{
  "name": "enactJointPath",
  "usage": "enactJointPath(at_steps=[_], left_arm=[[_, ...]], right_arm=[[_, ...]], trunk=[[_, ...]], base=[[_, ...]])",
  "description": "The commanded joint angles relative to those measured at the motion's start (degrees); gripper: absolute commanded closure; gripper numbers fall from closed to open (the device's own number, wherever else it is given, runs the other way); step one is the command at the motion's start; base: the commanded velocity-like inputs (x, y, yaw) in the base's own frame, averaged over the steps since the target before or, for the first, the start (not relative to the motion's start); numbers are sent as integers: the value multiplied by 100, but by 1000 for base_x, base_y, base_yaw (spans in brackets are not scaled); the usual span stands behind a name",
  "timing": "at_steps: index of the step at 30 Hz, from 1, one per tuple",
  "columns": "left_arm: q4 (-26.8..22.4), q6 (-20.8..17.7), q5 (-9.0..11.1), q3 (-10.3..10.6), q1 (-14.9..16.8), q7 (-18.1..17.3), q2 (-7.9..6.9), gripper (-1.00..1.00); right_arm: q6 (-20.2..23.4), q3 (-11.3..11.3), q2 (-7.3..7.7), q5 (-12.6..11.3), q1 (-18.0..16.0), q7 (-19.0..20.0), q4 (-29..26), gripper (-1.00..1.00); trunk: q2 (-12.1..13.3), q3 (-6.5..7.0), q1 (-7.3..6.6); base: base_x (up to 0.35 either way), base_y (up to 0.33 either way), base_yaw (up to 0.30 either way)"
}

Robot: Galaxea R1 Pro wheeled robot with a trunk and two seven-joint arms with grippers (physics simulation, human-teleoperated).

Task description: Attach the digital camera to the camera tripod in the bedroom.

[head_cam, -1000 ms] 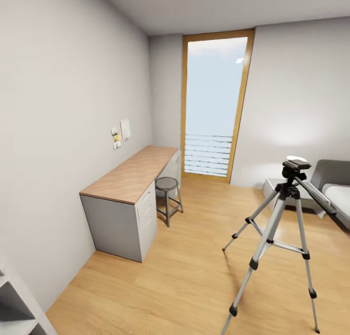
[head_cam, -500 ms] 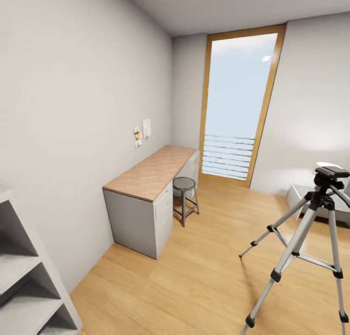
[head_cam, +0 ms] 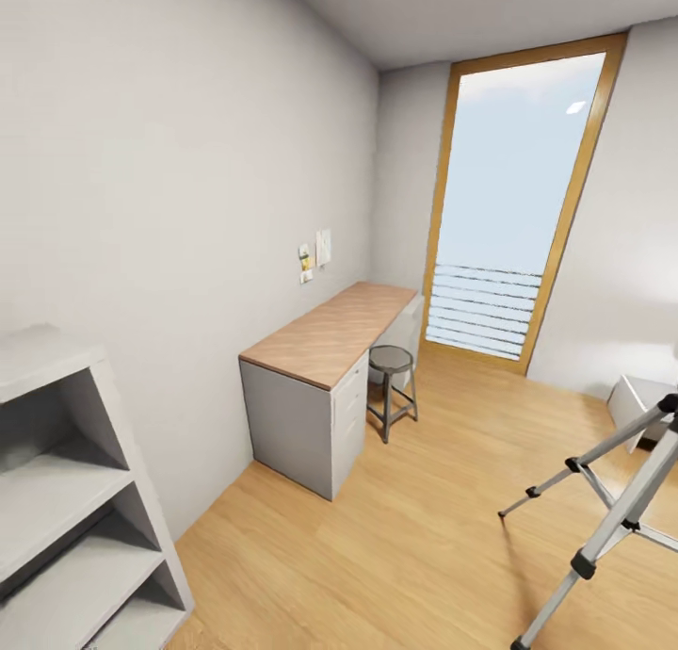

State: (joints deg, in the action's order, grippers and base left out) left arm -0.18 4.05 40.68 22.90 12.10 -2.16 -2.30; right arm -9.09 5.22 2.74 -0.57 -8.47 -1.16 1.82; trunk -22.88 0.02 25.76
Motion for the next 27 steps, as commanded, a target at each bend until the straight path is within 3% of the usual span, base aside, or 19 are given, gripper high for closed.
enactJointPath(at_steps=[1,10,27], left_arm=[[9,17,54,48,3,-30,1,100],[9,17,54,48,3,-30,1,100],[9,-4,45,58,3,-30,18,100]], right_arm=[[-40,39,3,-4,-5,2,18,-100],[-40,46,6,-6,-5,2,19,-100],[-55,47,18,-11,-5,2,11,-100]], trunk=[[-4,-2,2],[-4,-2,2],[-4,-2,2]], base=[[0,0,269],[0,0,214],[0,0,15]])
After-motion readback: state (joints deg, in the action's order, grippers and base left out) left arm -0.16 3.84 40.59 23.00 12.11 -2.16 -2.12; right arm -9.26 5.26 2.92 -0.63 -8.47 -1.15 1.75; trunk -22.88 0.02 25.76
